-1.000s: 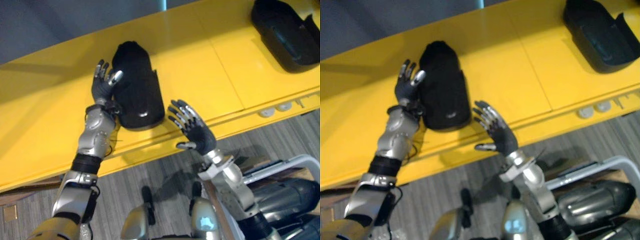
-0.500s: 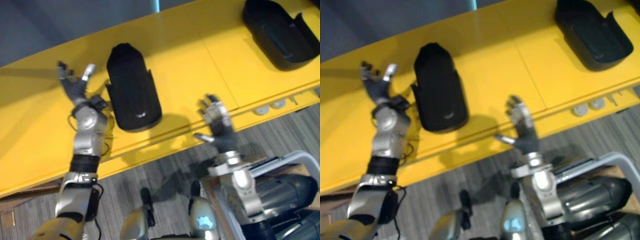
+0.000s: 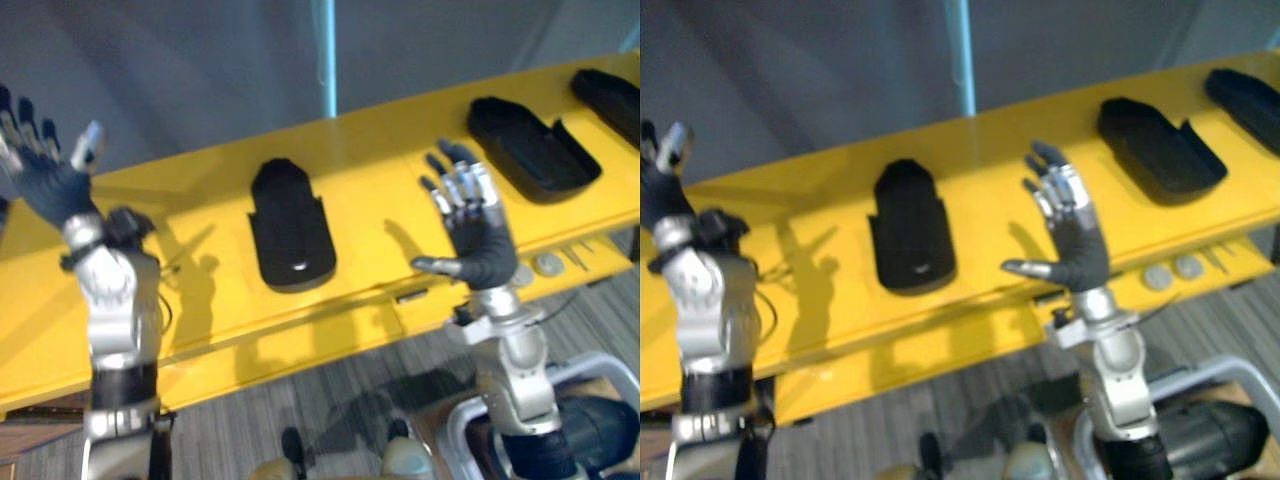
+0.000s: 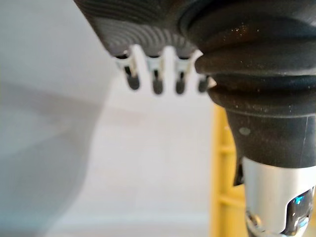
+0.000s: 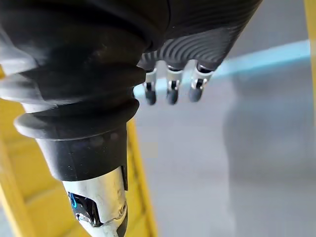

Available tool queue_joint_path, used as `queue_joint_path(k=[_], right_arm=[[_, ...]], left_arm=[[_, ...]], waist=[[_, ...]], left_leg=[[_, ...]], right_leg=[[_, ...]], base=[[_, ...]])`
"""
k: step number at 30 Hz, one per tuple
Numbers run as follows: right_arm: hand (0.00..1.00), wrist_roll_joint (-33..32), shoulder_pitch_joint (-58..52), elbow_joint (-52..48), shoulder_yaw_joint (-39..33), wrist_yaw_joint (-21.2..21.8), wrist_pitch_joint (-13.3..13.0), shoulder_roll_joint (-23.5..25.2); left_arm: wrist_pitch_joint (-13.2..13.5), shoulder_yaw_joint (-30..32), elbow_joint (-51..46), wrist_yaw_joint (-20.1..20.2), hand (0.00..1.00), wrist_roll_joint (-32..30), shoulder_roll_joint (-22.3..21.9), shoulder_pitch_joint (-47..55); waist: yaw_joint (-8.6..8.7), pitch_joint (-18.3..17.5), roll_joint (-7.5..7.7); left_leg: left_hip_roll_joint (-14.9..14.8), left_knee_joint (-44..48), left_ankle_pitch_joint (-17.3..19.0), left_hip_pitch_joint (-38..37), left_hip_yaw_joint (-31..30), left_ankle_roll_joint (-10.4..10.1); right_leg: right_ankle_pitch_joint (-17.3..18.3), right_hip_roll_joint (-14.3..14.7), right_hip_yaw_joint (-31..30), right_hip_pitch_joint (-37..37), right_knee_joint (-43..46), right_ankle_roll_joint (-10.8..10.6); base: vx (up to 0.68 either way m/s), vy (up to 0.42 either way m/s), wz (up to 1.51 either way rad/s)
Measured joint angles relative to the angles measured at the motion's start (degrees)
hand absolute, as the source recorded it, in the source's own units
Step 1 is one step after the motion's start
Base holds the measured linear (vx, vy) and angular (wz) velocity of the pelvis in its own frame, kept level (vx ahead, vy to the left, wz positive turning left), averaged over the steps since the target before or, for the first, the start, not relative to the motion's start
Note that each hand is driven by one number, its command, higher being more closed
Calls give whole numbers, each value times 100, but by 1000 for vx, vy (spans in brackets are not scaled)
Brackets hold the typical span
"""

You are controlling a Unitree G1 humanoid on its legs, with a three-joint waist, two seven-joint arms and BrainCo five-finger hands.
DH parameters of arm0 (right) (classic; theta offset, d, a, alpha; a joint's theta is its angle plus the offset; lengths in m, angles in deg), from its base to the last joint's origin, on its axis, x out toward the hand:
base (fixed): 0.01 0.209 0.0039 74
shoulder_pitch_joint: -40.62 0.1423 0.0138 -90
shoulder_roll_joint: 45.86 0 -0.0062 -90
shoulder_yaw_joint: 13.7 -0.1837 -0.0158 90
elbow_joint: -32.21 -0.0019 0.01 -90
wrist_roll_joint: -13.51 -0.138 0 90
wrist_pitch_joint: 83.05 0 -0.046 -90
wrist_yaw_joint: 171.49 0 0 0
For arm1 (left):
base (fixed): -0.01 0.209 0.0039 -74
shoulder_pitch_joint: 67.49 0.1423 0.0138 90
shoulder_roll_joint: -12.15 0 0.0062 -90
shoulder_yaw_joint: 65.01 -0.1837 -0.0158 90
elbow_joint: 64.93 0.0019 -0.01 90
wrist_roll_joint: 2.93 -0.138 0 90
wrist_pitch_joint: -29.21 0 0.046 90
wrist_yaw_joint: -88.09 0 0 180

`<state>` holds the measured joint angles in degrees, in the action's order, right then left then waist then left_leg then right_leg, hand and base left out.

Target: Walk over and take plastic housings, then place them on the shelf

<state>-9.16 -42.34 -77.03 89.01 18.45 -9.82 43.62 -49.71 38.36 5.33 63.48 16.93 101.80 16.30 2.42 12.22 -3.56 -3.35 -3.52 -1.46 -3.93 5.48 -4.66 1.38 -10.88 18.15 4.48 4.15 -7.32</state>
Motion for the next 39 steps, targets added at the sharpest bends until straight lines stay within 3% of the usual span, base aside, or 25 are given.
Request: queue_joint_path(k=[4, 5, 10, 16, 23, 26, 30, 39], right_arm=[[0, 164, 416, 342, 525, -237, 214, 390], [0, 233, 576, 546, 745, -359, 294, 522], [0, 346, 948, 1268, 1439, -804, 486, 1018], [0, 457, 1589, 2476, 1788, -1948, 752, 1625], [0, 786, 2030, 4186, 1738, -3389, 811, 2249], [0, 860, 2220, 4590, 1467, -3745, 819, 2375], [0, 1021, 2524, 4918, 1072, -4023, 827, 2375], [0, 1636, 2919, 5197, 657, -4406, 815, 2337]], left_arm=[[-148, 33, -208, 303, 0, -230, -459, 1226], [-160, 48, -208, 315, 0, -284, -603, 1561], [-374, 125, -163, 225, 0, -757, -927, 2203], [-340, 119, 303, 323, 0, -748, -1219, 2590], [-227, -519, 819, 810, 0, -632, -1271, 2622], [-225, -809, 1120, 1001, 0, -612, -1278, 2610], [-99, -1002, 1198, 1065, 0, -228, -1363, 2535], [131, -1699, 1649, 1143, 0, 72, -1367, 2315]], waist=[[-346, -170, 47], [-480, -218, 89], [-794, -350, 256], [-1133, -421, 300], [-1263, -403, 220], [-1264, -340, 114], [-1264, -129, -114], [-1239, 308, -458]], left_leg=[[35, -101, -77, 10, -245, -10], [50, -107, -98, 30, -351, -8], [101, -138, -135, 120, -607, -5], [123, -141, -199, 235, -825, -9], [150, -136, -304, 398, -1023, -5], [157, -113, -352, 471, -1111, -9], [132, -110, -443, 643, -1121, -10], [81, 135, -400, 797, -981, -15]], right_leg=[[-12, 9, 280, 185, -140, -18], [-16, 6, 391, 260, -175, -24], [-16, -6, 663, 366, -239, -24], [-15, 0, 869, 378, -253, -22], [-14, -4, 1049, 333, -247, -20], [-9, -11, 1128, 294, -197, -13], [-19, -18, 1113, 76, -82, 2], [7, -55, 917, -150, 126, 35]], base=[[-17, -12, 37], [-14, -15, 31], [-20, -17, 29], [-14, -23, 19], [-37, -17, 13], [-35, -14, 13], [-61, -2, 3], [-29, -4, -8]])
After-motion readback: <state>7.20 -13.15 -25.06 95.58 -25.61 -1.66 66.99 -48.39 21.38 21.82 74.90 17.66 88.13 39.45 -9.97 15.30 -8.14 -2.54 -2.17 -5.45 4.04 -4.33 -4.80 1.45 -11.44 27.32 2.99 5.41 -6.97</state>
